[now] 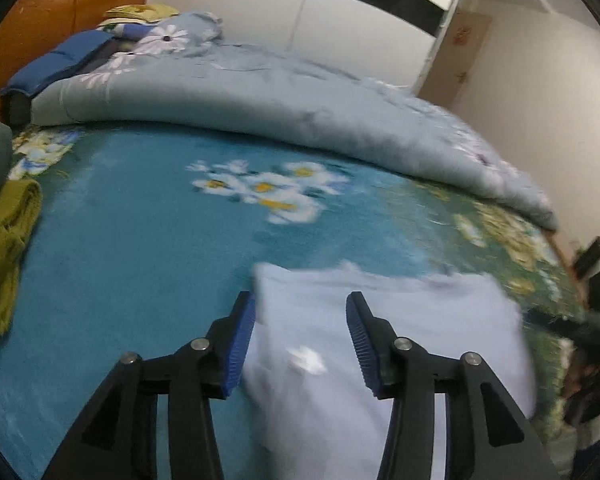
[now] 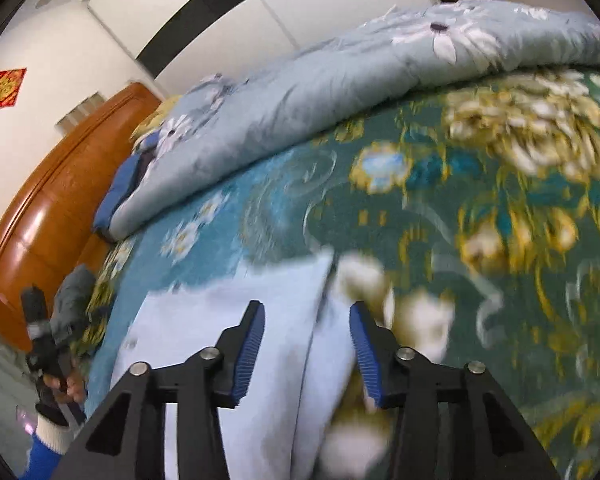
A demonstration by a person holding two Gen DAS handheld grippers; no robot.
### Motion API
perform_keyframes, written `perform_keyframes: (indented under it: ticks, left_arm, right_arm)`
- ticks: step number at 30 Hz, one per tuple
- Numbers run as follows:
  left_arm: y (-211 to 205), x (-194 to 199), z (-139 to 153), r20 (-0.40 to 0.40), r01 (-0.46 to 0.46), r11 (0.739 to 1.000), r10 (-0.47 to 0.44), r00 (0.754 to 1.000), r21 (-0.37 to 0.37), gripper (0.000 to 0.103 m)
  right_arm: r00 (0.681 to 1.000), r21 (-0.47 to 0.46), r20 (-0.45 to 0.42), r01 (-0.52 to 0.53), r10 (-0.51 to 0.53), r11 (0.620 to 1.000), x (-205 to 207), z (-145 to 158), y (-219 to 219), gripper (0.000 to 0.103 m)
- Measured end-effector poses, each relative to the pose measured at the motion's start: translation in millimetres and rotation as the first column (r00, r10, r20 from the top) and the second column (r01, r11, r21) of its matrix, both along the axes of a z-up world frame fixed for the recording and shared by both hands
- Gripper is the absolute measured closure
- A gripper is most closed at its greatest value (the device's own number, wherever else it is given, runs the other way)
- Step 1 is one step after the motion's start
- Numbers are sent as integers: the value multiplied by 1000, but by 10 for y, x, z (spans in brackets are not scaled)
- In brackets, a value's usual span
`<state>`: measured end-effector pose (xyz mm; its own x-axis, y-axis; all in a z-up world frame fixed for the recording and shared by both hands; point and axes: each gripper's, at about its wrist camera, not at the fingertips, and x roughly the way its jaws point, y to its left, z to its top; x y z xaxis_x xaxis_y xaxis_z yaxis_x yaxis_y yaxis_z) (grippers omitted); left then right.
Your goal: Fold clothes
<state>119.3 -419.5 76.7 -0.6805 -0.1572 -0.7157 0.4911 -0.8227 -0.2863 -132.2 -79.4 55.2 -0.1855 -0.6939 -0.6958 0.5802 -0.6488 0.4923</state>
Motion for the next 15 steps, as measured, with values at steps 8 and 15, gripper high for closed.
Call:
perform_keyframes:
  ticks: [8,15]
  left_arm:
    - [1011,-333,-134,27,160,987,-161,987,3,54]
    - [1299,-538,-514,86,158,985,-165,983,75,93]
  right_arm:
    - [996,-12,75,-38,39,999,375,-310,100,53]
    - [991,-79,131,8,2,997,381,-353,144,76]
